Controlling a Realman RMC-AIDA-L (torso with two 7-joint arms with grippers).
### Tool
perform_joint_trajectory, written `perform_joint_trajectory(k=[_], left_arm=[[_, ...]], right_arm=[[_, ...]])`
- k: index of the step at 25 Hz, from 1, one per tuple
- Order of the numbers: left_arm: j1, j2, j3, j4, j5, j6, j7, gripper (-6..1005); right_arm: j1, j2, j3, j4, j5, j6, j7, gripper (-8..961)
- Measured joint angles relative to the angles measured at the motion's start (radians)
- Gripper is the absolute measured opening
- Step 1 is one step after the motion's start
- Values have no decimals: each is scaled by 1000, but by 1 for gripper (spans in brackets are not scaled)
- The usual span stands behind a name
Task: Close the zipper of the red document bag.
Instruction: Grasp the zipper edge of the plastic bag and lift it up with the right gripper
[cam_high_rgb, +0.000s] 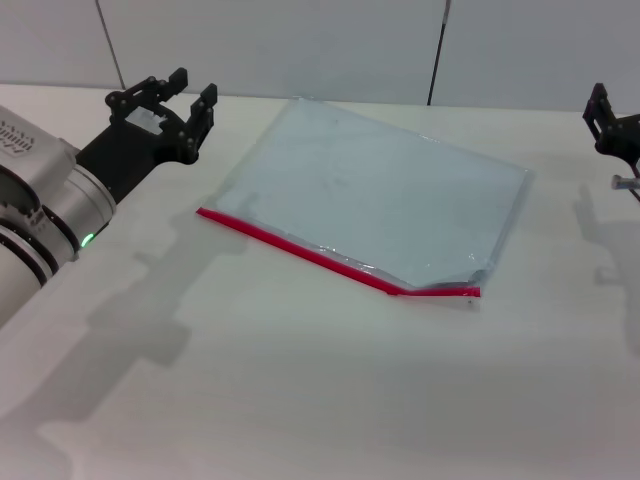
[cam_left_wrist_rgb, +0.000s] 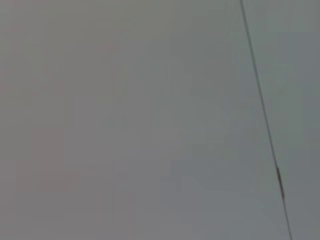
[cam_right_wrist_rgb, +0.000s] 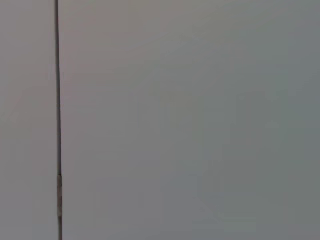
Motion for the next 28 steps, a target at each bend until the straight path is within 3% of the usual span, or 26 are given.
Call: perform_joint_trajectory(k=[8,13,19,22,28], left_arm=[[1,-2,0,2,-25,10,-7,383],[0,-2,1,2,-26,11,-8,383],[4,-1,1,2,-26,13,-8,383],[7,1,1,2,-26,14,-8,383],[8,1,1,2,-26,17,-8,383]], right_arm=[[2,0,10,1,30,-22,0,712],[19,-7,14,1,89,-107,0,711],[3,-14,4,-68,27,-212,-3,712],[-43,-44,10,-166,-48,-319,-3,711],[-167,-143,11,-448,-193,-484,-3,711]])
